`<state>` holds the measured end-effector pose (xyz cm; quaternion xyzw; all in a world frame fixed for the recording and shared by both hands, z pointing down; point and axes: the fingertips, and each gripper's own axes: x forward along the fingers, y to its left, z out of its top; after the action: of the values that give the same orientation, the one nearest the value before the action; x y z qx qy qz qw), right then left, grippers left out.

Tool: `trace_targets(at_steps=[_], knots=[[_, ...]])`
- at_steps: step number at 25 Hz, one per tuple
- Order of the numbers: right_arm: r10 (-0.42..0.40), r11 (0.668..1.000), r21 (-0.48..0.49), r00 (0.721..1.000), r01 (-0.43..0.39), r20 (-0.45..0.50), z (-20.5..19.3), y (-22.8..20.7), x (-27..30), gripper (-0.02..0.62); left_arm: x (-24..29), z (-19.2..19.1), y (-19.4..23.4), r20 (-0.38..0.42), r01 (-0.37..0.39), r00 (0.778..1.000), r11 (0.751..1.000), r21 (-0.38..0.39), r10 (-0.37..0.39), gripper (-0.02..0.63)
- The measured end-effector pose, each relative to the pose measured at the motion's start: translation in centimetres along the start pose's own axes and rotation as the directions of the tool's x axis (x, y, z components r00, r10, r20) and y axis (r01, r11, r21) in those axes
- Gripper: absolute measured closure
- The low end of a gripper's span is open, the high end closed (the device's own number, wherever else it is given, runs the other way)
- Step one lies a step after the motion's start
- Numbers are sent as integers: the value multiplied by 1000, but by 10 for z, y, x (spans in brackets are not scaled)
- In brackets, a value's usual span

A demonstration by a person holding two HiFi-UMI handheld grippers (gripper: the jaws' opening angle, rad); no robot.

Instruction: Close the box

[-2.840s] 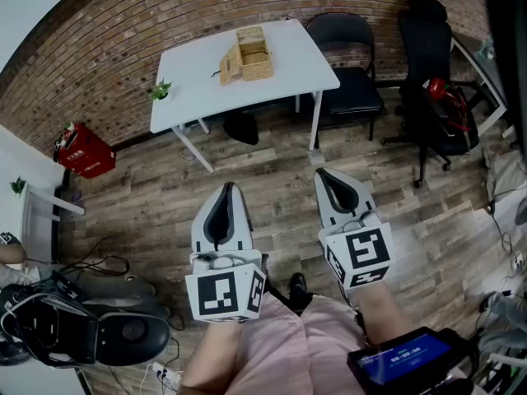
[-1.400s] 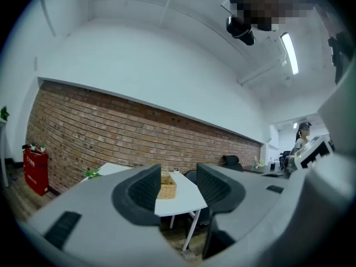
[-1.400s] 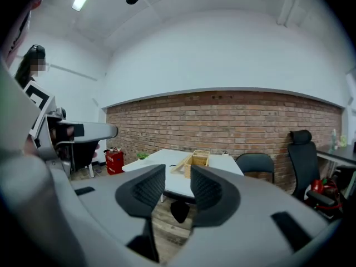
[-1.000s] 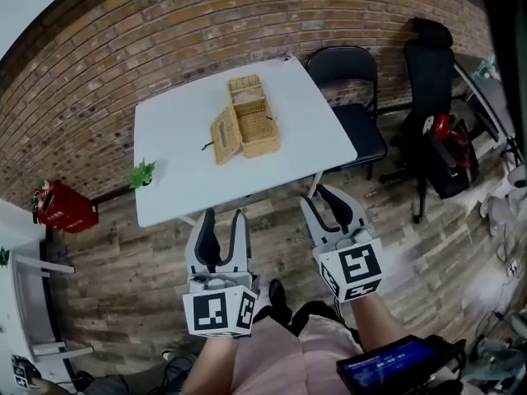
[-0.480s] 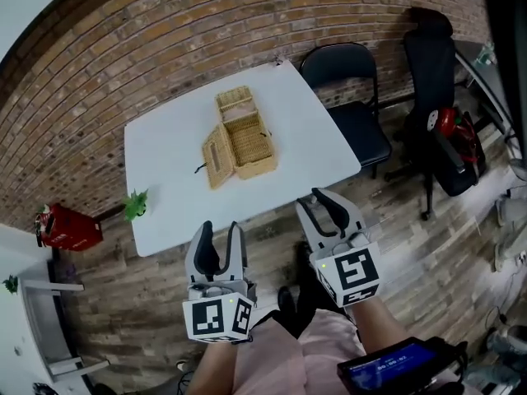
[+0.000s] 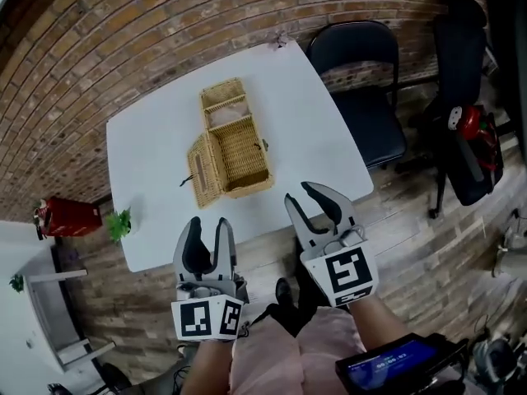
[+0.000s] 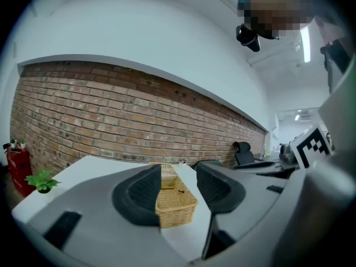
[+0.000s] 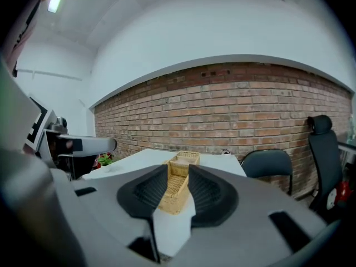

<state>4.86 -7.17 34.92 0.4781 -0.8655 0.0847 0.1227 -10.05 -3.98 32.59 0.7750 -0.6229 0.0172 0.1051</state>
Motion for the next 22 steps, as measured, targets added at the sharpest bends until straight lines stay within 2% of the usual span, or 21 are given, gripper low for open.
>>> trace_targets(at_steps=[4,9,15,19,22], knots=[[48,999,-8,999,-47,19,18,-22,30,477,33,16,0,21,-36,999,999,14,36,400],[115,992,-52,990,-111,81,57,-27,55,482,46,51,4,91,-83,993,996,35,79,400],[134,988,-93,983,-123,126,92,-26,74,491,44,90,31,179,-146,974,988,47,136,400],[154,981,-132,982,-139,112,96,-20,92,492,42,91,58,197,-194,962,981,18,187,400],[159,980,-137,984,-147,79,90,-15,109,492,51,80,77,182,-205,962,979,-15,204,400]])
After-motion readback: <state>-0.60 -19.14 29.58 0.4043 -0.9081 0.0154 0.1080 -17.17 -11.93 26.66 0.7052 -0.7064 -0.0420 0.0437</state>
